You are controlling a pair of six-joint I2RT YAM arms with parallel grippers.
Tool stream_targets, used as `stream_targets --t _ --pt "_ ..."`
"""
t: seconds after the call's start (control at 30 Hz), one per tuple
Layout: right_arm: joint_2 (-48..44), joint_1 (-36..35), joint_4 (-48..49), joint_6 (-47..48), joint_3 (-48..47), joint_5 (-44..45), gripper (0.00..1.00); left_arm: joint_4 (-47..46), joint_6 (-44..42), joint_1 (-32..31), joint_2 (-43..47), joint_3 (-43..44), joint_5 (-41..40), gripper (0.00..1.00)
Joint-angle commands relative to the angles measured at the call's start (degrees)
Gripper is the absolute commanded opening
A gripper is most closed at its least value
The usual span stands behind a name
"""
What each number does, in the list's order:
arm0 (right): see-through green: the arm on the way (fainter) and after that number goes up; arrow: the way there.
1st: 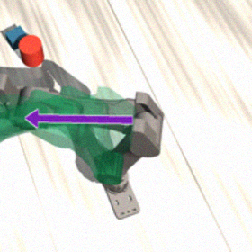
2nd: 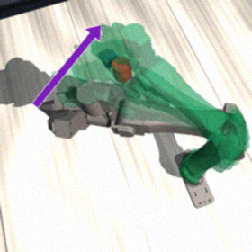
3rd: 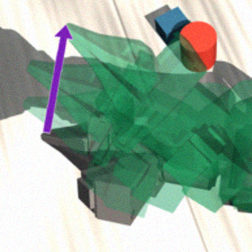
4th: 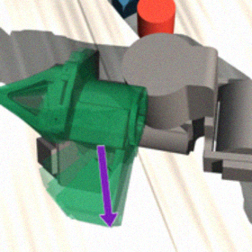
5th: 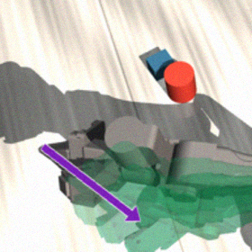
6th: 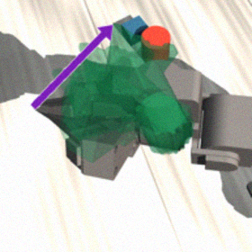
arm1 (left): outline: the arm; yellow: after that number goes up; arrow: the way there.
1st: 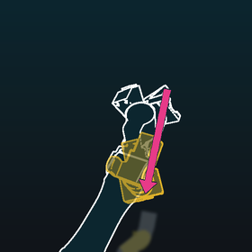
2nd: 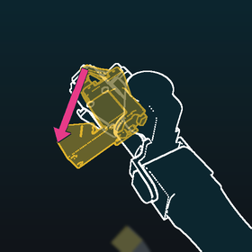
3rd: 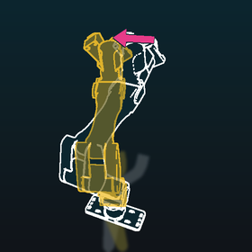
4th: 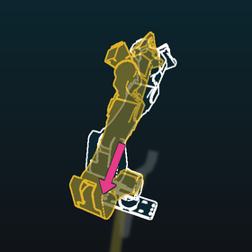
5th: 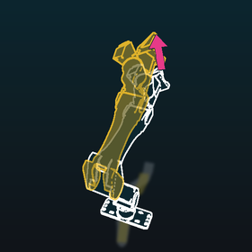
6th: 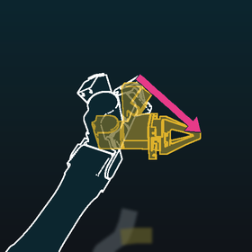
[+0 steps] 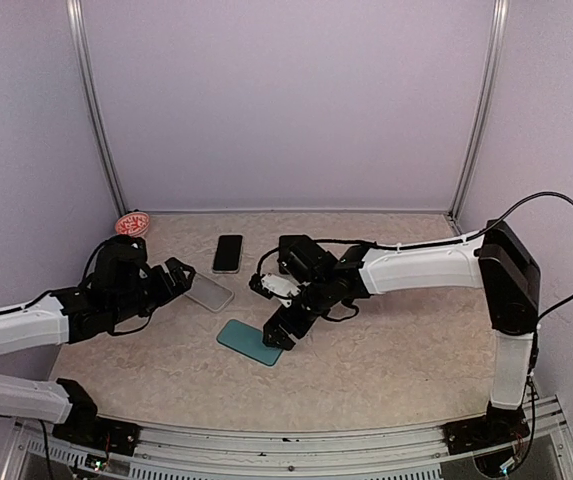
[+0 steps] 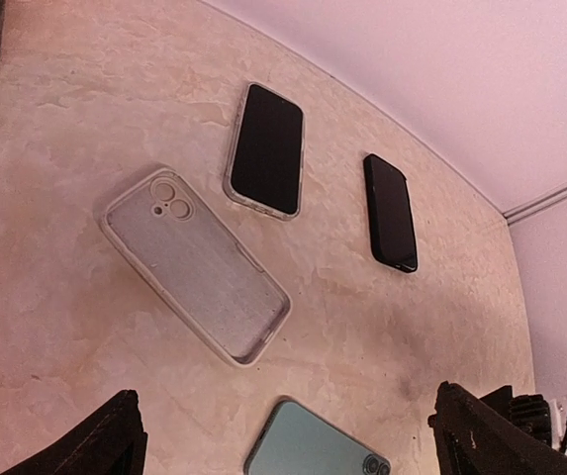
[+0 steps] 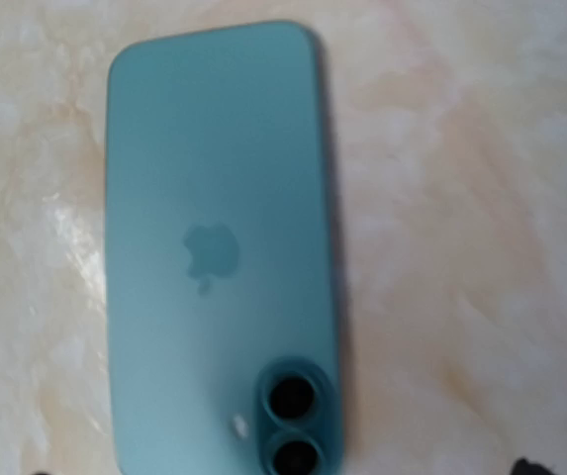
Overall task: Put the phone into the phone case
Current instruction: Pick up the phone at the center of the board.
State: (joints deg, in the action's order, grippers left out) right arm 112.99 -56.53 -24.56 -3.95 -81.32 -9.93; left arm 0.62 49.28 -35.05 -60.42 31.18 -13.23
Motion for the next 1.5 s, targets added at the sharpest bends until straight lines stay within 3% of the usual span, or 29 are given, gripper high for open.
stream_targets --t 0.0,0.7,1.47 --pt "4.5 -1.8 -8.2 1.9 -7.8 0.9 1.0 1.9 -0.5 1.1 3.9 -1.8 -1.4 0.99" --pt "20.1 -3.7 -20.7 8.5 -29.1 3.8 0.99 -2.2 2.4 2.6 2.6 -6.2 0.1 0.99" --pt "29.3 -4.7 -28.3 9.4 -40.8 5.1 0.99 -3.6 4.6 2.8 1.9 -8.4 -0.3 0.99"
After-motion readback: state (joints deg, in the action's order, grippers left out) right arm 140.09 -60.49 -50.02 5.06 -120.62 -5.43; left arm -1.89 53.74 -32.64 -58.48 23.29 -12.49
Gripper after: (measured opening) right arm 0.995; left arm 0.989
